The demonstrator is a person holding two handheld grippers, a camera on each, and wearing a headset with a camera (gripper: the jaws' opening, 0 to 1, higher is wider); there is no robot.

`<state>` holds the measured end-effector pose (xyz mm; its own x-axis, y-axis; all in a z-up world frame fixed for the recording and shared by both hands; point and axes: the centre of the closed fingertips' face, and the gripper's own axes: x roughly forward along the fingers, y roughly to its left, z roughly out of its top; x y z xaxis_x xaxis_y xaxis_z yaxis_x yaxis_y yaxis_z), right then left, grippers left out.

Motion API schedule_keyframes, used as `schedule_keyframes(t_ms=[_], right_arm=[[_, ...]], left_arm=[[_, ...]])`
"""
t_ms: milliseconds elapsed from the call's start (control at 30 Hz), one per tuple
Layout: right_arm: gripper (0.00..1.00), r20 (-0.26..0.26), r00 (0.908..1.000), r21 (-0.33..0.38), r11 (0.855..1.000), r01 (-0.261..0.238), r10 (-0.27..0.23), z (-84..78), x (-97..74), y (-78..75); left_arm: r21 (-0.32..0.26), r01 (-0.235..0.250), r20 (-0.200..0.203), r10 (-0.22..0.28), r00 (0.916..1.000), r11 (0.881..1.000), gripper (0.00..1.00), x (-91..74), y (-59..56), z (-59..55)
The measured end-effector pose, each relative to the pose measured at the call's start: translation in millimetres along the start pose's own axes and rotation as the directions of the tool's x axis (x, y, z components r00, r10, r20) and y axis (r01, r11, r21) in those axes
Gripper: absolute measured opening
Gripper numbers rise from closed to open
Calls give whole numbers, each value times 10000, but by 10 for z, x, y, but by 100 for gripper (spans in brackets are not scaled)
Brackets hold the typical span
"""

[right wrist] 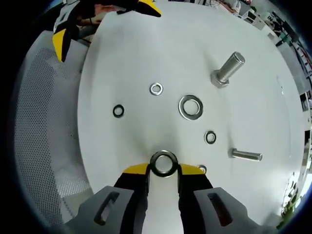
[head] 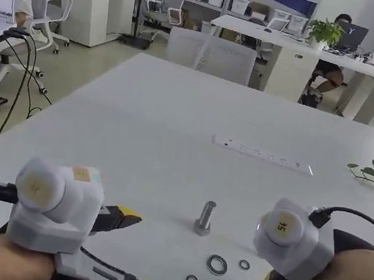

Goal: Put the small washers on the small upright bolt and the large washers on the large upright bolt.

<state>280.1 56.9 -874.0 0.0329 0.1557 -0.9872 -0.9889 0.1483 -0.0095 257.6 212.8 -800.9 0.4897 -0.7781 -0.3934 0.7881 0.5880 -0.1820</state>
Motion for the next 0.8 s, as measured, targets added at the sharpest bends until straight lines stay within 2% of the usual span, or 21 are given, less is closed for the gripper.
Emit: schedule_keyframes(t_ms=[433,800], right_arm=[[23,1,9999,-68,9999,126,-126,18,-78,-19],[23,341,9978,-173,9982,571,-565,140,-346,-138]], left_arm=[[123,-461,375,456,9983,9989,92,-38,71,85],[215,-811,572,798,9952,9965,92,-49,141,118]])
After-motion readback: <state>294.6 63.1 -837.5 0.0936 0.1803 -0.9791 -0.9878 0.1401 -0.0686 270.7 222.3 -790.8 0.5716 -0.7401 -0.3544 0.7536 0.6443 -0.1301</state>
